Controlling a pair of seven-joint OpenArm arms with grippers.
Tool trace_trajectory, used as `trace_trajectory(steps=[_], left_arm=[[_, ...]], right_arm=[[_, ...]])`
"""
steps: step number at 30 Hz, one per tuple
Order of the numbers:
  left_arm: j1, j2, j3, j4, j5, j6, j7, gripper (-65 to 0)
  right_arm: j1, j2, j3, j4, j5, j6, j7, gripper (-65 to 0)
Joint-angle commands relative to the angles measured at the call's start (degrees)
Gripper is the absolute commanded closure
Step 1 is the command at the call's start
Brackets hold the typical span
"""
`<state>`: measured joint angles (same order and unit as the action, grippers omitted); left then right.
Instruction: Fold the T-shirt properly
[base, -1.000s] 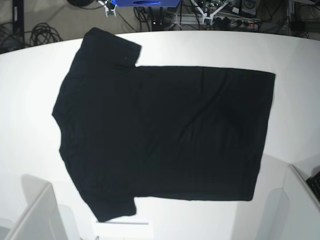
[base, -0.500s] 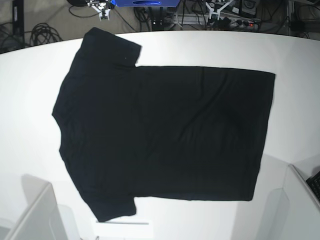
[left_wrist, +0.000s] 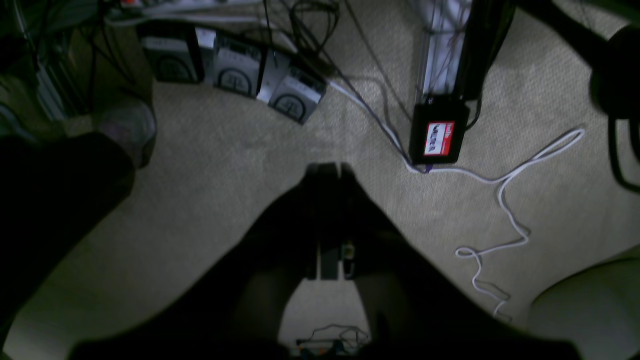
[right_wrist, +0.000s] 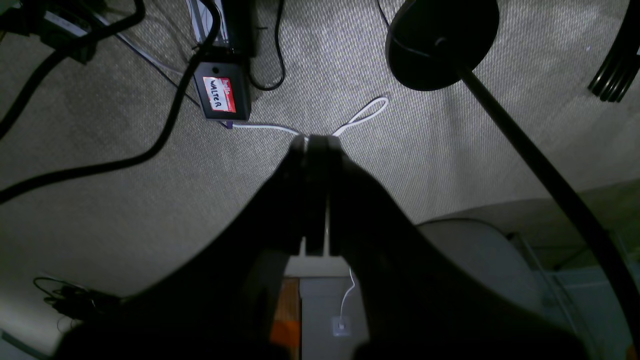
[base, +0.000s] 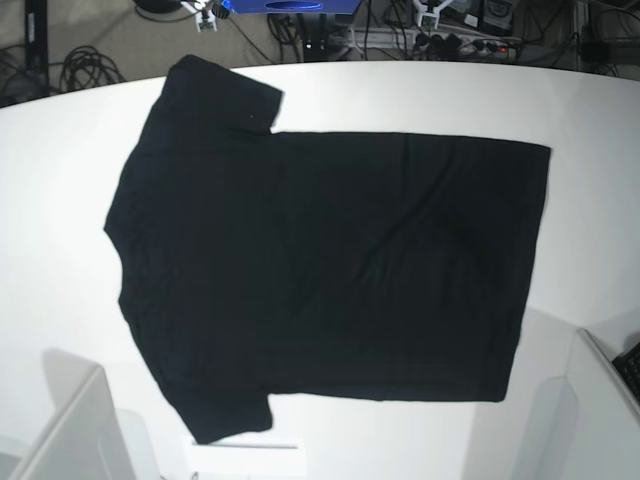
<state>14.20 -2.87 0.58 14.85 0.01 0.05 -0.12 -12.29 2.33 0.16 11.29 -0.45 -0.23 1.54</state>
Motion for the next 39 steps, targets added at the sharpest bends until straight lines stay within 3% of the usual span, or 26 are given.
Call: trace_trajectory(steps=[1,6,13,19,26,36,39], left_arm=[[0.79,-0.07,0.08,-0.04,0.30,0.25,0.16,0.0],[2.46,-0.07,0.17,2.34,0.30,0.25,-0.01,0.0],[13.54,-2.36,0.17,19.04,0.30,0.25,-4.06,0.0],[20.66,-6.49,0.17,29.06,-0.32,0.25,-5.20,0.0],[29.98,-10.36,-0.62,44.71,-0.41,0.25,-7.40,0.0],[39.03,-11.50,-0.89,61.68,-0.49,0.25,-7.04,0.0],[40.79,-11.24,-3.61,65.28,-0.49,0.25,-7.04,0.0]], right_arm=[[-0.76,0.27,0.14,0.01,0.14,-0.17,-0.18,0.0],[-3.84,0.27,0.14,2.21,0.14,-0.17,4.04,0.0],[-12.28,0.35,0.67,14.86,0.32,-0.17,3.78,0.0],[-19.40,0.35,9.90,26.21,2.78,-0.08,3.78,0.0],[-27.57,-0.26,15.70,40.36,2.87,-0.08,3.78,0.0],[-36.98,-1.40,16.23,56.01,2.87,-0.08,3.78,0.0],[-38.83,-1.40,15.97,60.40,2.87,-0.08,0.09,0.0]])
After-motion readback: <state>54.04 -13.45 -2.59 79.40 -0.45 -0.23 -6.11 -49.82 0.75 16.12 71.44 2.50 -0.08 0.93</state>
